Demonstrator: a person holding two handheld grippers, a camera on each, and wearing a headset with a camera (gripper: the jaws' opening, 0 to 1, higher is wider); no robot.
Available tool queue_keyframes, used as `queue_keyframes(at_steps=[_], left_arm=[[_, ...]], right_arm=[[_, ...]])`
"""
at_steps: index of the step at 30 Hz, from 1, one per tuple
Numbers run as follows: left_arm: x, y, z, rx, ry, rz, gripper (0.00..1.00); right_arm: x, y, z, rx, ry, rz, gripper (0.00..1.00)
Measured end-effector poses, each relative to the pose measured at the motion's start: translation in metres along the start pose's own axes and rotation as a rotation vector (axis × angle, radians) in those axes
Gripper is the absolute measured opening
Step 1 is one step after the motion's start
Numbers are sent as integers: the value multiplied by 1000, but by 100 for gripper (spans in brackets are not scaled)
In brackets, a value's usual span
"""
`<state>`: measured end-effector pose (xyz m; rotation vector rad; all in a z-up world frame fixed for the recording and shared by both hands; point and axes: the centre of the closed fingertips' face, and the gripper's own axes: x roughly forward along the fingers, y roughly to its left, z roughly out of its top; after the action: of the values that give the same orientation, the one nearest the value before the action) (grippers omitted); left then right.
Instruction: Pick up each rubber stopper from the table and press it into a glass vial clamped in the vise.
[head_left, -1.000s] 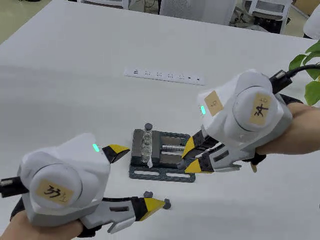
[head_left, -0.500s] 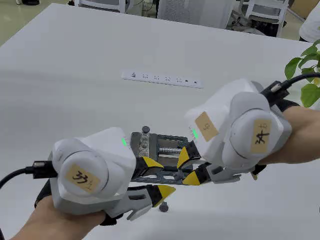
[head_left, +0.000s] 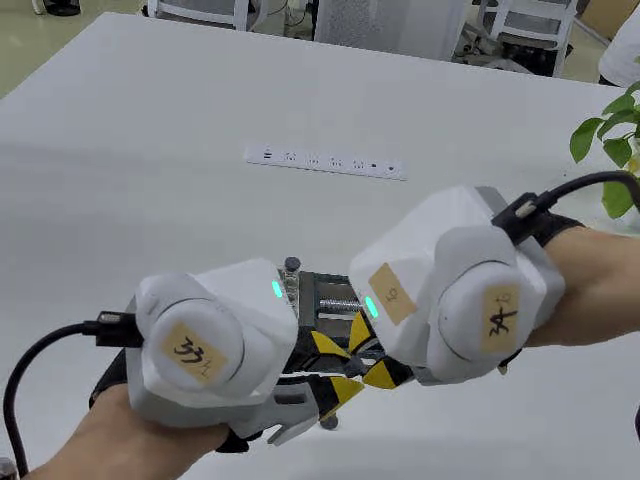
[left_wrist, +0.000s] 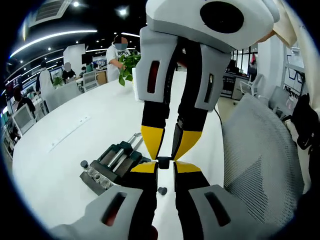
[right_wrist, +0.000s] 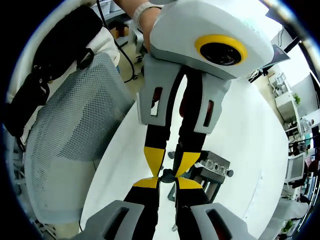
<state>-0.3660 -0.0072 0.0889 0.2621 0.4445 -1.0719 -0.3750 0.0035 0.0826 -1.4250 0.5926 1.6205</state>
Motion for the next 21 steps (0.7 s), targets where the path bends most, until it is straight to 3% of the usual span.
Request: queue_keyframes(at_steps=[15, 21], left_arm=[[0, -1, -5, -9, 15, -19, 5], [-2, -4, -5, -35, 1, -25, 4]], right_arm=[[1, 5, 5, -19, 1, 23, 6], [0, 6, 7, 7, -33, 34, 7]])
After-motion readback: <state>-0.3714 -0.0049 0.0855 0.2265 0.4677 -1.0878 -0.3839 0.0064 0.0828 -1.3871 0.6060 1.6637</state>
